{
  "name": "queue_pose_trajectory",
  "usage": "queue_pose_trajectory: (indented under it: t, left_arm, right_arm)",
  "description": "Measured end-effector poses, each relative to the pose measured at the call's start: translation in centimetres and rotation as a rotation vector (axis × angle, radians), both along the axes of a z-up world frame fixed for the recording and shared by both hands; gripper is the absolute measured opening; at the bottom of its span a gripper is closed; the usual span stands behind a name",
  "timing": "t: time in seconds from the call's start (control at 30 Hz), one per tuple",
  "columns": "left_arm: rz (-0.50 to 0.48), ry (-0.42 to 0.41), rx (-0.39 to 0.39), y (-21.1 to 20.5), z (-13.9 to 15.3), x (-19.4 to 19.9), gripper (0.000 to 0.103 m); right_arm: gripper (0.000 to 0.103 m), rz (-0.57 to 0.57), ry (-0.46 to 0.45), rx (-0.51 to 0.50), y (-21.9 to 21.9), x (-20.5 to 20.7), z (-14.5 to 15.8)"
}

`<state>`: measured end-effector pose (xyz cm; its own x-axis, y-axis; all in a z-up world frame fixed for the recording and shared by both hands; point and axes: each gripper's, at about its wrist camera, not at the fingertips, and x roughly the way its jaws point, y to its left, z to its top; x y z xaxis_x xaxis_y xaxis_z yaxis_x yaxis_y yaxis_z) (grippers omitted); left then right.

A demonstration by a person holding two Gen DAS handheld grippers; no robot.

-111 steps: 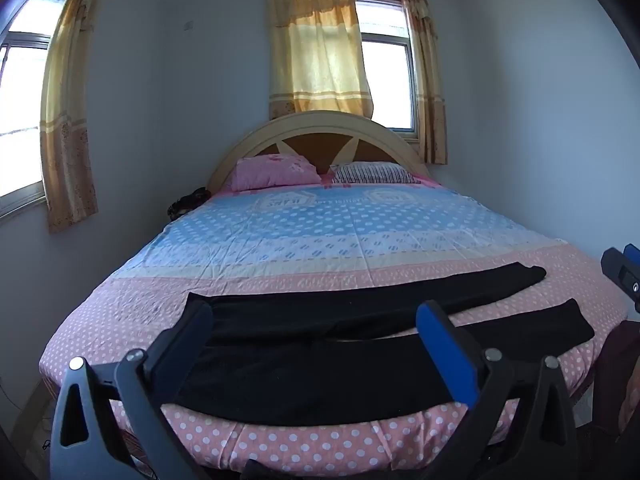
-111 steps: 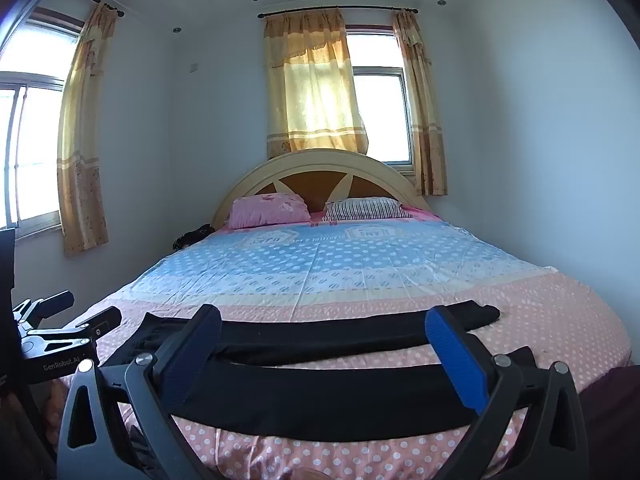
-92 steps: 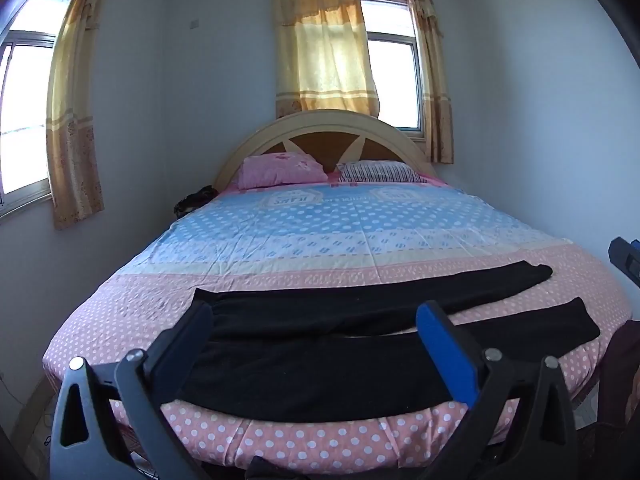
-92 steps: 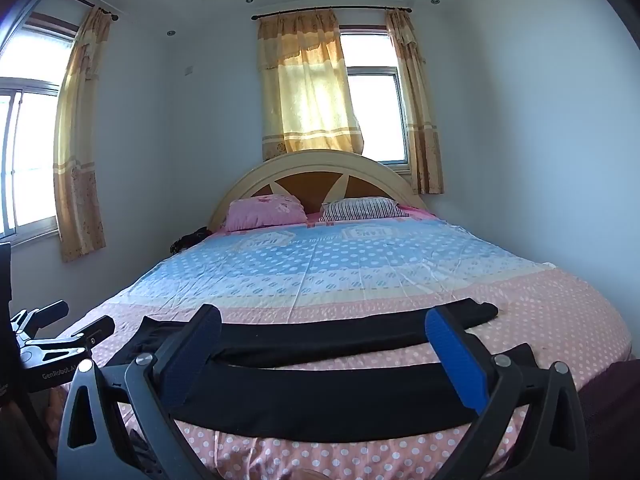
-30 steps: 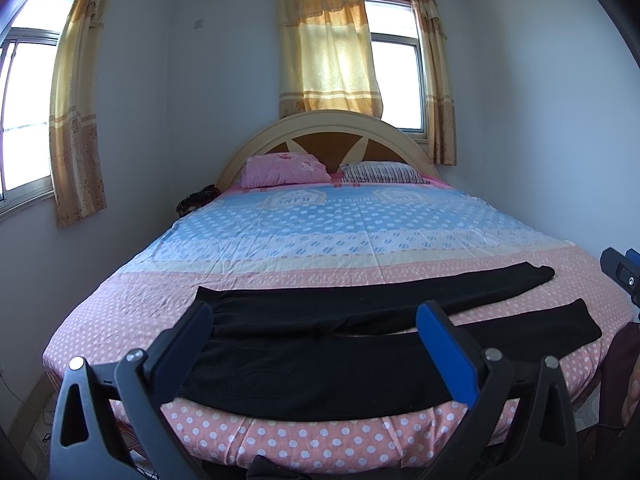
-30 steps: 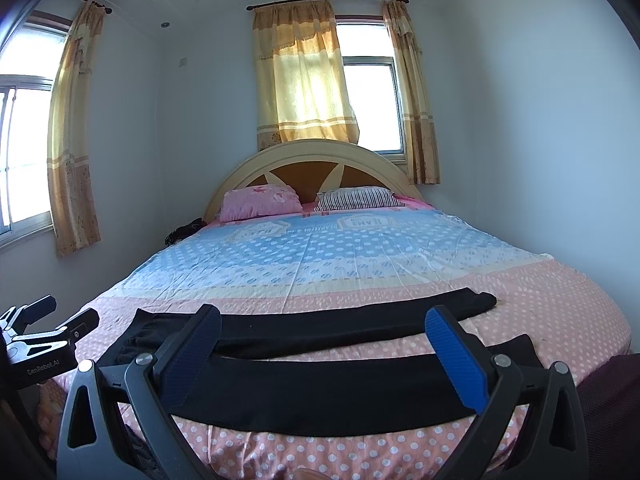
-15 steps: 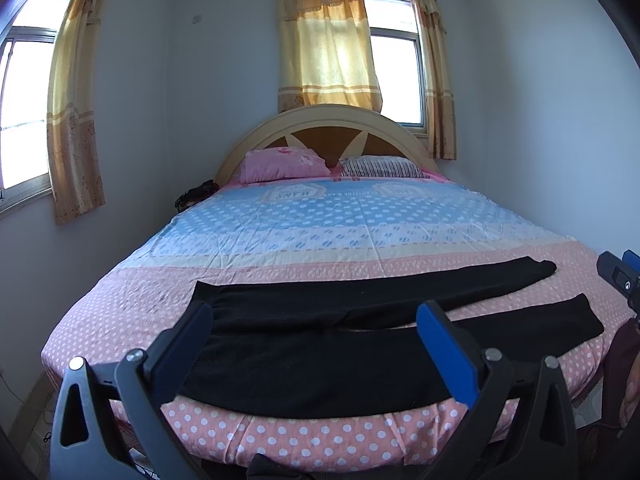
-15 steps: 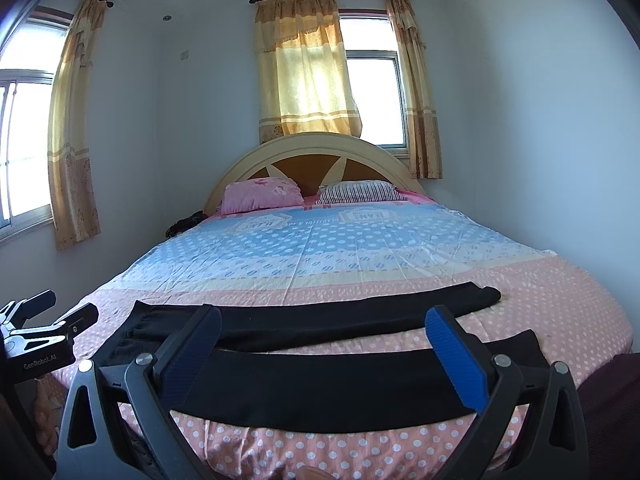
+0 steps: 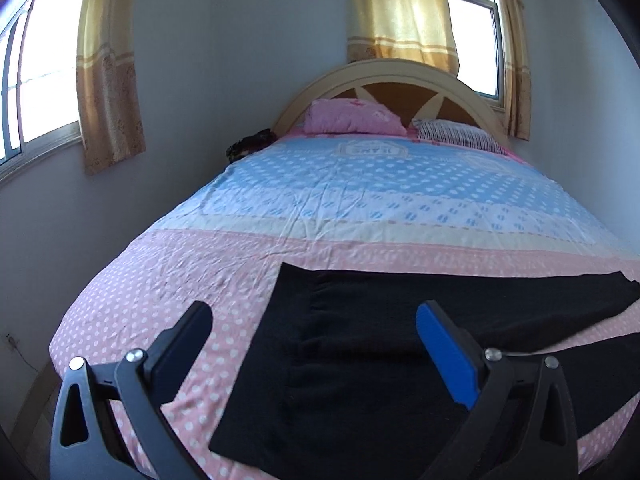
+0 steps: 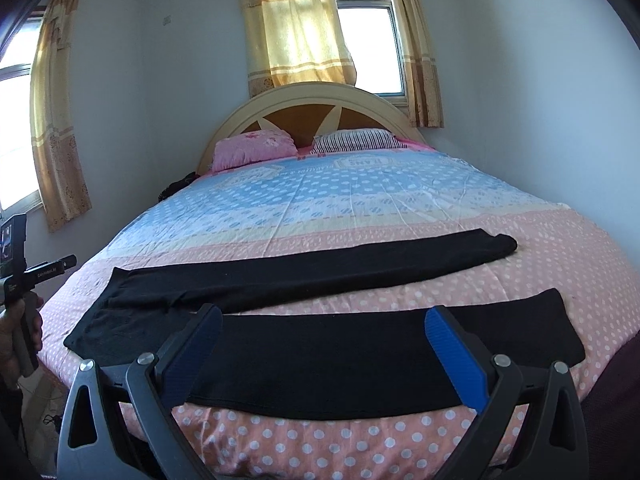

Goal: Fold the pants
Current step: 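Lower both grippers onto the pant legs' hems and close them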

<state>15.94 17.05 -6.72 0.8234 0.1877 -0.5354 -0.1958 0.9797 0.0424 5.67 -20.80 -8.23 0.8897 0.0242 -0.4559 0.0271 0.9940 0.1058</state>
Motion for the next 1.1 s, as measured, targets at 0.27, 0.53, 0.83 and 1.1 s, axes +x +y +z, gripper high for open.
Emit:
queue_pose_trajectory:
  t: [0.27,0.53,0.83,1.1]
  left_arm:
    - [-0.041,0.151,0.005,5.8,-4.2,8.2,0.087]
    - [-0.116,0.259,-0.013,5.4,-7.6,14.1,0.065]
    - [-0.169,0.349,-0.043,6.6,-10.2,17.1,0.035]
    - [-0.152,0.349,-0.083,7.5,-10.6,17.6,0.035]
  right_arm:
    - [0.081,-0.032,0.086,-0.044,-5.1,5.1,-2.2]
    - [0.081,-0.121,0.142,-0.072,-9.9,9.5,-2.1]
    - [0.081,-0.225,0.205,0.019,-17.1,14.4,-2.6]
    - [0.080,-0.325,0.262,0.144,-23.9,17.8,-3.5]
